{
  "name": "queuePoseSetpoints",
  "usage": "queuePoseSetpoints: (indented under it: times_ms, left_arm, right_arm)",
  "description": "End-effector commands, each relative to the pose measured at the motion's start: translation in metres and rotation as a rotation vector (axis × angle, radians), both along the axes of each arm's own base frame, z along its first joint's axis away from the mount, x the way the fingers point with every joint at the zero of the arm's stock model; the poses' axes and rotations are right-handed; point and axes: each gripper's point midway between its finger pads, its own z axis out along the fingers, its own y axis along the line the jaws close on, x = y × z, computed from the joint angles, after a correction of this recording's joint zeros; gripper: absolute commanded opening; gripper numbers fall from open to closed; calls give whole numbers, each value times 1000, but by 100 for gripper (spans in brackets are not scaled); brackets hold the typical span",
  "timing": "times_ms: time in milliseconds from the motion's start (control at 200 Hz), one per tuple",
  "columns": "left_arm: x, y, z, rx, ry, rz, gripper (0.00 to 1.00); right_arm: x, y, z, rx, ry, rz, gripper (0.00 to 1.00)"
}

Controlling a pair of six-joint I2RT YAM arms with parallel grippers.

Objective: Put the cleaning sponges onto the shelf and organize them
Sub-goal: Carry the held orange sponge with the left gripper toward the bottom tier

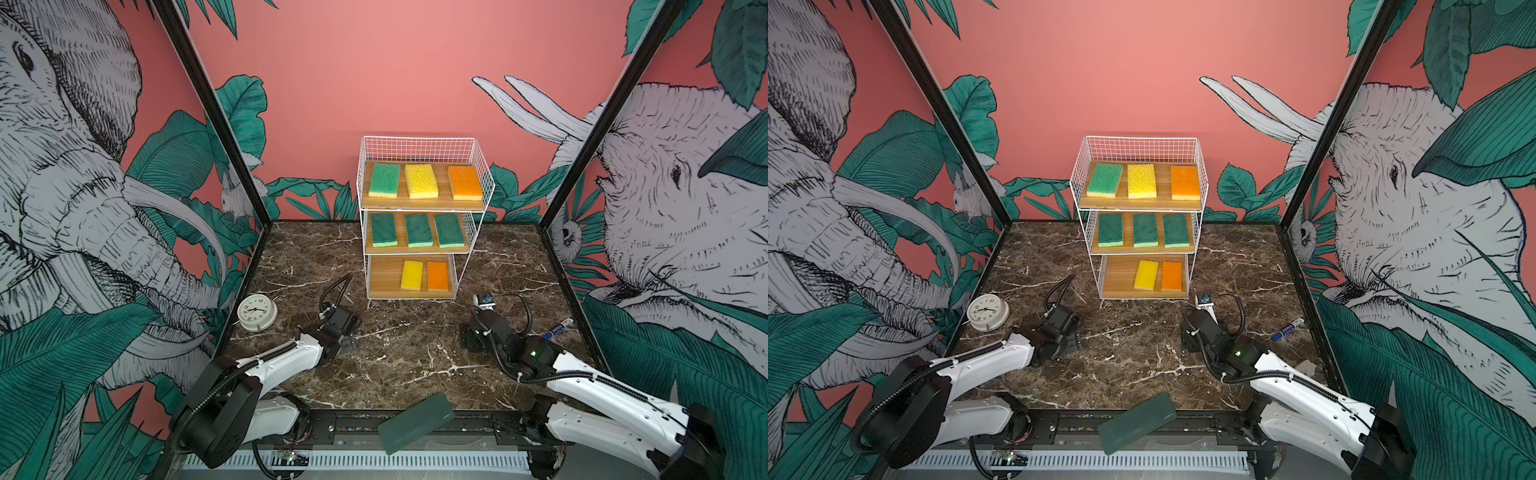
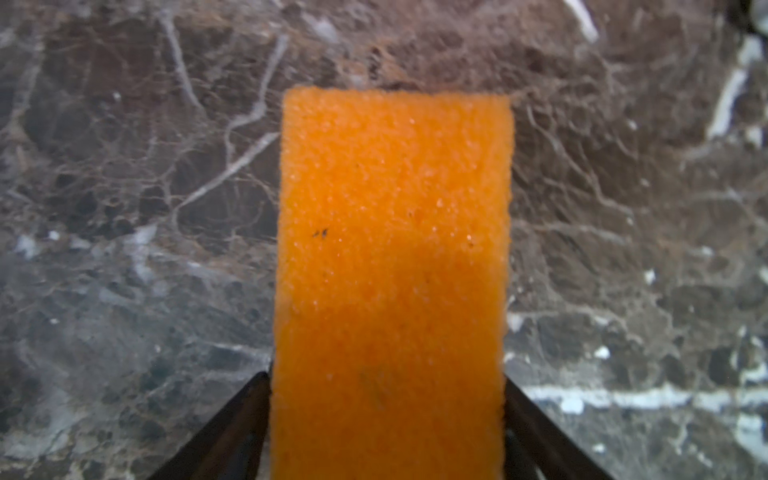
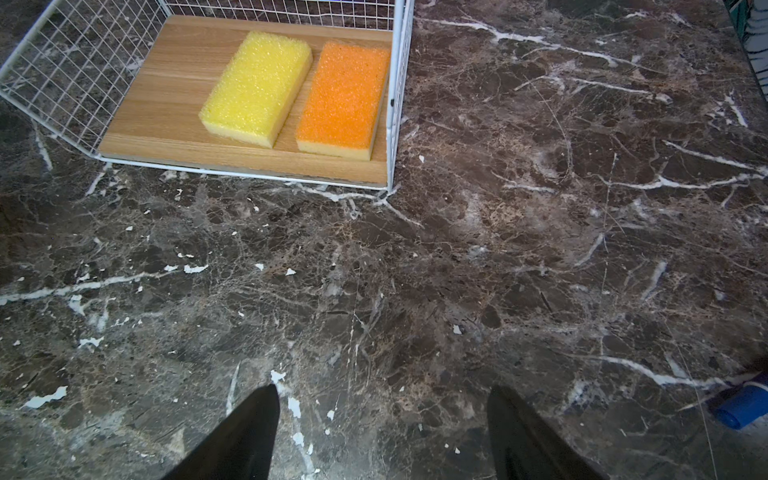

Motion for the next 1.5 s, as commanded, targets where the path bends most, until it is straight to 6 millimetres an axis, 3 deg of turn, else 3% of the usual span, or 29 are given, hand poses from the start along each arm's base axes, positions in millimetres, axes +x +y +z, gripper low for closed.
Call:
queuePoseSetpoints:
  times_ms: [0, 330, 485, 710, 910, 1185, 1495]
  left_arm:
    - [-20, 2, -18, -20, 86, -5, 69]
    - [-40, 3, -9, -61, 91, -81, 66]
    - [-49, -1, 7, -67, 44, -173, 66]
    - [-47, -32, 29, -109, -53, -335, 67]
    - [-32, -53, 45, -113, -100, -374, 68]
    - [3, -93, 71, -162, -193, -414, 68]
    - [36, -125, 75, -162, -242, -425, 68]
  right_arm:
    - [0, -5, -1, 1, -19, -21, 81]
    - [-2, -9, 1, 9, -23, -33, 81]
    - [-4, -10, 1, 18, -28, -34, 81]
    - [-4, -7, -2, 32, -16, -32, 80]
    - [-7, -9, -7, 44, -9, -35, 80]
    - [-7, -7, -5, 43, -21, -14, 81]
    - [-4, -2, -9, 34, -26, 12, 81]
